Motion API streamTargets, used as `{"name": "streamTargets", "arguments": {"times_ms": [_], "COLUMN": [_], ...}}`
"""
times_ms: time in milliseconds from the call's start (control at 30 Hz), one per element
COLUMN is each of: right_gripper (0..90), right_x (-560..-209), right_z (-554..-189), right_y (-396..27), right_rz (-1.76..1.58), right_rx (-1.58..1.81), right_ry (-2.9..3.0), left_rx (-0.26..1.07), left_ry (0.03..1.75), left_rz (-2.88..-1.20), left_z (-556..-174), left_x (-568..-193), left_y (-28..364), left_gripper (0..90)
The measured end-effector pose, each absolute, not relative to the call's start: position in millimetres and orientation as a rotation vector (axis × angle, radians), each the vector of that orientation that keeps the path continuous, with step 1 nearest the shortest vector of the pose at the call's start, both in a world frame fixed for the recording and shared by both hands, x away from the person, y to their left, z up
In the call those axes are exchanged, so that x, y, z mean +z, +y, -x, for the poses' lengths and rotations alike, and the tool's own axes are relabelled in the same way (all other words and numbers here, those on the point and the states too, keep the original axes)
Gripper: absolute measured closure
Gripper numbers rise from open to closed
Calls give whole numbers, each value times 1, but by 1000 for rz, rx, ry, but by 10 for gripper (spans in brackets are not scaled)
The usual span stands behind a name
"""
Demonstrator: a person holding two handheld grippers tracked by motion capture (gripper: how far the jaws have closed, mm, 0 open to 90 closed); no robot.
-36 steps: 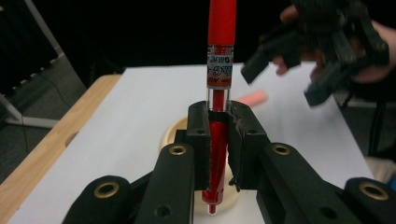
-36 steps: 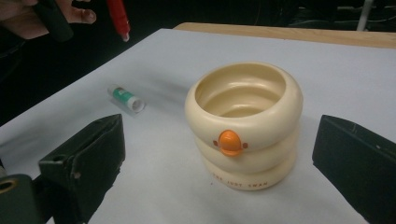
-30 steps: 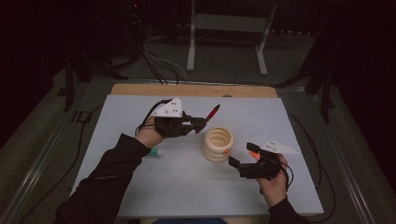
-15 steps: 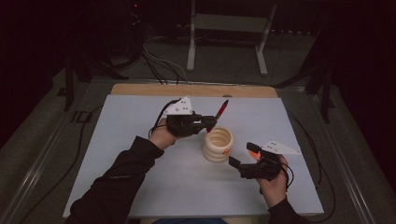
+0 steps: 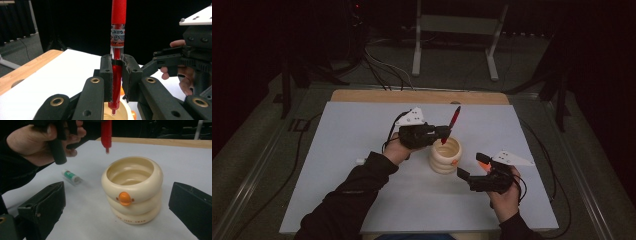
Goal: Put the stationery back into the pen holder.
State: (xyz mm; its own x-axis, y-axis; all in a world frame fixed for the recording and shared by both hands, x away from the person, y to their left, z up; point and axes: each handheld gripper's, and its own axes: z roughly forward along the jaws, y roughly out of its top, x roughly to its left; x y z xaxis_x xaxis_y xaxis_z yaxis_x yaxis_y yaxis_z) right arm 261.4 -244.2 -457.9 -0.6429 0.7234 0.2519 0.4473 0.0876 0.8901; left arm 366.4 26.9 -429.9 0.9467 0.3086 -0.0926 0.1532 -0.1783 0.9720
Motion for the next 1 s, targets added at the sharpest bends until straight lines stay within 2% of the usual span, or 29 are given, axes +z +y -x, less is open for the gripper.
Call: {"name": "streamTargets", "arguments": {"times_ms": [567,1000], "right_gripper": [6,6], "right_x": [-458,-459], "right_z": [-261,-261], "right_y": [-245,-245], "right_rz": [-1171,-1171], "right_rx": [1582,1584], "right_ry": [2111,2118], "left_rx": [136,158], "left_ry": [450,576], "left_rz": [-1673,-1693], "left_z": [-361,-351], "left_x": [-470,-484], "left_y": [21,16], "left_gripper": [807,803]}}
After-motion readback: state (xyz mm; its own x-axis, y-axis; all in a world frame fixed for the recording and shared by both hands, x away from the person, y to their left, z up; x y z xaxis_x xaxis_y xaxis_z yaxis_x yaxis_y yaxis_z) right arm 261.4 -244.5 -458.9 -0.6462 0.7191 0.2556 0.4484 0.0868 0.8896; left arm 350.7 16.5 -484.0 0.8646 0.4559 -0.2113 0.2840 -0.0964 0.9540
